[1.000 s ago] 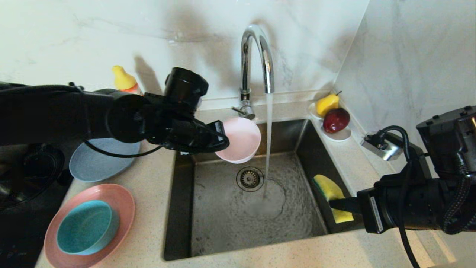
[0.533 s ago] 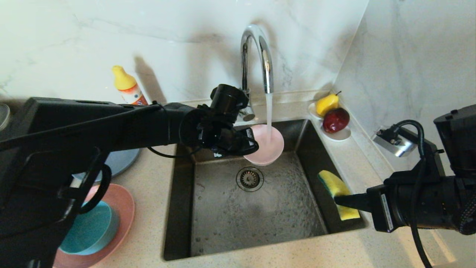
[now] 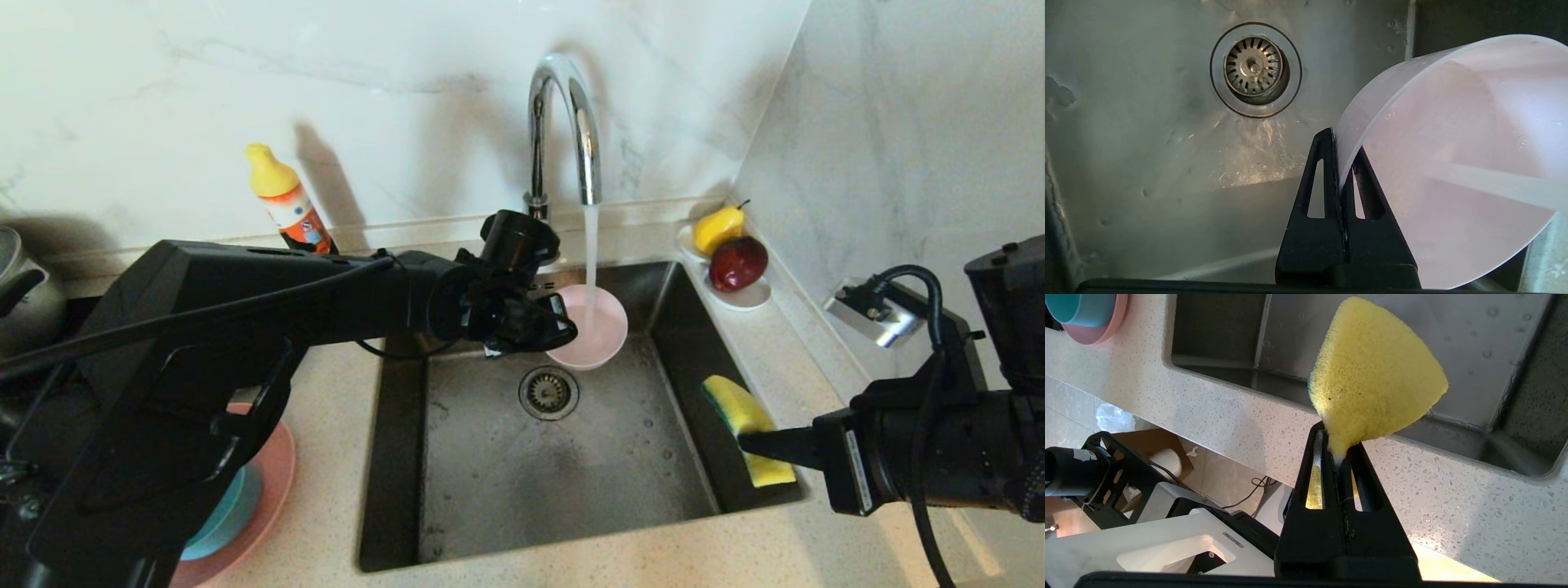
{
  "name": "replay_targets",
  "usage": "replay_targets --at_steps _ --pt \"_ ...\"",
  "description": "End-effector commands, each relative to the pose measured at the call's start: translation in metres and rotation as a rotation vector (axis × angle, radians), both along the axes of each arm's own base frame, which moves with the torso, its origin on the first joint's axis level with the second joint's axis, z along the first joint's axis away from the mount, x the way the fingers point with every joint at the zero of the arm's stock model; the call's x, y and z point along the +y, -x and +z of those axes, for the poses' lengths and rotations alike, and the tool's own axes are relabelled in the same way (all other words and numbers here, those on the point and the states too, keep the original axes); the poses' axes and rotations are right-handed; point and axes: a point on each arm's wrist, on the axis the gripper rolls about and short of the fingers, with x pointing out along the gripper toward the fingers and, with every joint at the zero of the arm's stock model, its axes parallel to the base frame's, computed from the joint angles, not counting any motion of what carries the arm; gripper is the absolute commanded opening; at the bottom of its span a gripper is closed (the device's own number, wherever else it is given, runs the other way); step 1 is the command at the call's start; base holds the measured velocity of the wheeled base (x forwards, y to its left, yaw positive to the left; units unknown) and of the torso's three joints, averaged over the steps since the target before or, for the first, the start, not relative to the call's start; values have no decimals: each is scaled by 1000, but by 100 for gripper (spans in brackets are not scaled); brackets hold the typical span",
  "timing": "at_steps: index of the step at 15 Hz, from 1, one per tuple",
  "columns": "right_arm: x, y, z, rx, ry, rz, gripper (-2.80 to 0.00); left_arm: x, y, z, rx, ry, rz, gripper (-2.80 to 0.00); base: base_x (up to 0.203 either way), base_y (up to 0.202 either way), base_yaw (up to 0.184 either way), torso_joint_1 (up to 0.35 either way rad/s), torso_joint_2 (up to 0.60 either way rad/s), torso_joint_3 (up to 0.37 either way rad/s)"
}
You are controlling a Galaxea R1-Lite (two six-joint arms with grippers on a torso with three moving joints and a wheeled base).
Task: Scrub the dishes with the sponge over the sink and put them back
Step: Wash the bowl
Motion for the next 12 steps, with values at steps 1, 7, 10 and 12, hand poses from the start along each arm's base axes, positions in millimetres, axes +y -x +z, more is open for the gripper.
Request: replay_targets --at_steps 1,7,10,12 --pt "0 0 0 2 -2 2 -280 0 1 2 1 4 3 -280 0 0 0 0 0 0" --pt "3 -3 -3 16 4 7 -280 18 23 32 -73 -89 62 -280 0 0 0 0 0 0" --pt "3 -4 -5 23 7 6 -280 33 39 39 -110 -168 106 -280 0 0 0 0 0 0" --pt "2 -2 -7 28 11 5 -280 44 40 36 -144 -223 149 -280 0 0 0 0 0 0"
